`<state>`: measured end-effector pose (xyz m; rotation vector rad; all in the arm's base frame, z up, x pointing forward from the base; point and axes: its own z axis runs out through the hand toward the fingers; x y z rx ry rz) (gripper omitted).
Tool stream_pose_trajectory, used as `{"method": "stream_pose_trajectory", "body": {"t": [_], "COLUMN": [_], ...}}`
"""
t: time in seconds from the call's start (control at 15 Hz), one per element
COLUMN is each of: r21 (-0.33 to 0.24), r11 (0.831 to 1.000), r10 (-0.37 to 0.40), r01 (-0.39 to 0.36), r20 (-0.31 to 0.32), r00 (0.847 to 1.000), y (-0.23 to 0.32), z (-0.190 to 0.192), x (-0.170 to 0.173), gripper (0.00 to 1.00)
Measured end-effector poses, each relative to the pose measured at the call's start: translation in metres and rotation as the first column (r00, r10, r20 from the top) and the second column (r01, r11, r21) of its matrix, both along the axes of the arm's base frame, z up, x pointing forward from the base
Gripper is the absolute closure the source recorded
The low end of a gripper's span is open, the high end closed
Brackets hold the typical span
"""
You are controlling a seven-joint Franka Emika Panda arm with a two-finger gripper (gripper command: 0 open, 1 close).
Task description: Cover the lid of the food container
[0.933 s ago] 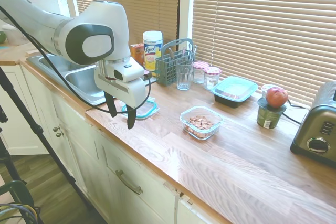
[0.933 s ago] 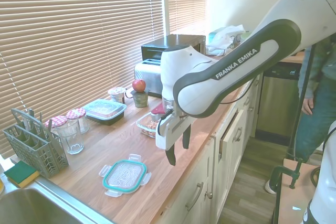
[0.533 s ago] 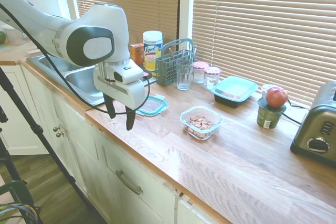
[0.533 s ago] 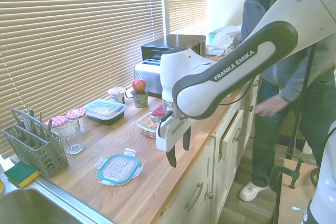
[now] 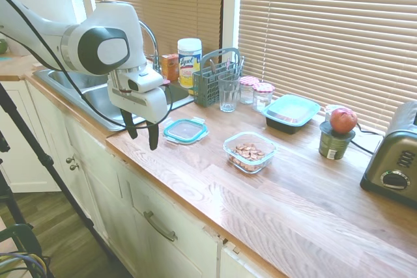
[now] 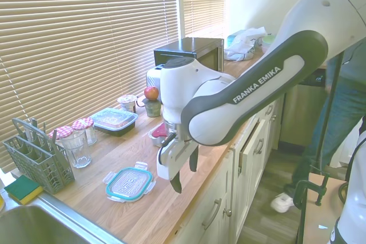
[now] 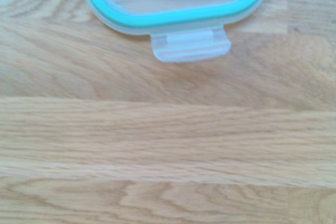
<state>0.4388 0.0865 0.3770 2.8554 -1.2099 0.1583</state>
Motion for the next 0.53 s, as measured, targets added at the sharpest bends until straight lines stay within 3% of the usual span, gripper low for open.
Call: {"method": "stream_pose_trajectory", "body": {"t": [0.53], "r21": [-0.067], "r11": [0.998], "r10": [0.013], "r01": [-0.012], "r20": [0.013], "r00": [1.0], "y": [0.051], "z": [0.008], "x": [0.039], "gripper": [0.0]}}
